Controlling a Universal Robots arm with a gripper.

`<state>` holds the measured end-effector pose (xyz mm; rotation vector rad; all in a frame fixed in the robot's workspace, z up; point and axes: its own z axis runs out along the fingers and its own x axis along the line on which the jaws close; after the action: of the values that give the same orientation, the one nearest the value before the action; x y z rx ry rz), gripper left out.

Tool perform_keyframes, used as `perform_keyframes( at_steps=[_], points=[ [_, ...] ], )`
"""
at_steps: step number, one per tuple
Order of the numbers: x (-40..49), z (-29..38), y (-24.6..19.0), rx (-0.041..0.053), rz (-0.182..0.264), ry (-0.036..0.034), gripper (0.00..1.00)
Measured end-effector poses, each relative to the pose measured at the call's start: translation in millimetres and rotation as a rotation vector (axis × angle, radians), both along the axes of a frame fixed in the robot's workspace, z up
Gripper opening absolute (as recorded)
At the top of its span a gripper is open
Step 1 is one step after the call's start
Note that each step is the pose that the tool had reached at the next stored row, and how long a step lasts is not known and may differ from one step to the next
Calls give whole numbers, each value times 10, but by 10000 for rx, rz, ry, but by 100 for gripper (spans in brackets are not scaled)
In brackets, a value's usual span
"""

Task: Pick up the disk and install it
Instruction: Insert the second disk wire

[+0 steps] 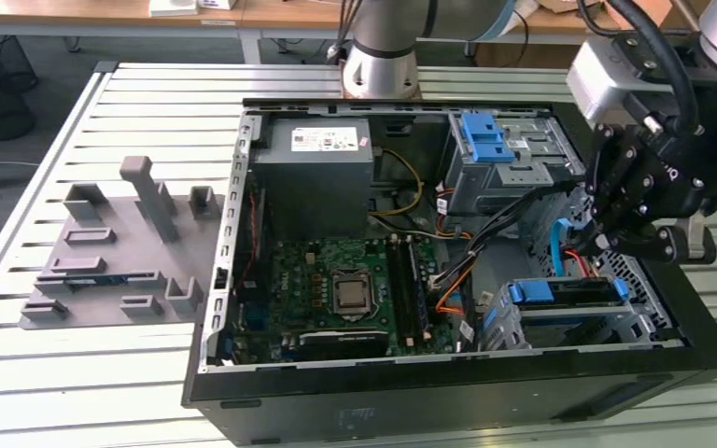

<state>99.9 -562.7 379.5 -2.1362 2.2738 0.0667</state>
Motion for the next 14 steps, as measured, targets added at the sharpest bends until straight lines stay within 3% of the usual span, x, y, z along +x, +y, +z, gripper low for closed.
perform_keyframes(
  at_steps=[8, 14],
  points=[
    [-18, 86, 87, 1, -1, -1, 11],
    [-42, 91, 158, 4, -4, -63, 11]
  ],
)
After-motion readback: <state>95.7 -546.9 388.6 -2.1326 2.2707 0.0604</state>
